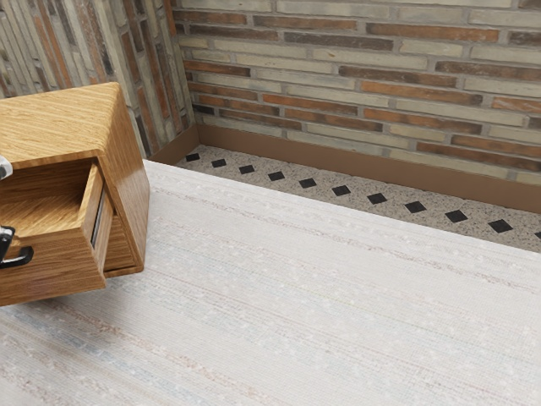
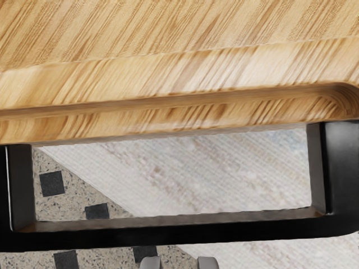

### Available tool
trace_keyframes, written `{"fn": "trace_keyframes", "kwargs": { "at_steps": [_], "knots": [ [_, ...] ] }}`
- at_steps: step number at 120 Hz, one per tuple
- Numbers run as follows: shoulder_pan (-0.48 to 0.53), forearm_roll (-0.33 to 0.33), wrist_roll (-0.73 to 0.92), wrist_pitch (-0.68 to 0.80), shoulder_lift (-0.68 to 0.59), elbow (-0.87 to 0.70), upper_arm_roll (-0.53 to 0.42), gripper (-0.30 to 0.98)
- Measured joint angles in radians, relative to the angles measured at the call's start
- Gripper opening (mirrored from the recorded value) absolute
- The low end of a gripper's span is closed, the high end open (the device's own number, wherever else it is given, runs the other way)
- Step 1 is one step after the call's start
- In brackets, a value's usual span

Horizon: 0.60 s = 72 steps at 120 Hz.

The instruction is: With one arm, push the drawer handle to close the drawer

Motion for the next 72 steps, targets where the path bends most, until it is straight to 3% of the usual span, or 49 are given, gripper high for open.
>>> {"fn": "trace_keyframes", "kwargs": {
  "at_steps": [32, 72],
  "knots": [
    [0.0, 0.01, -0.011, 0.112, 0.085, 0.048, 0.026, -0.02],
    [0.014, 0.016, -0.011, 0.199, 0.361, 0.233, 0.085, -0.02]
  ]
}}
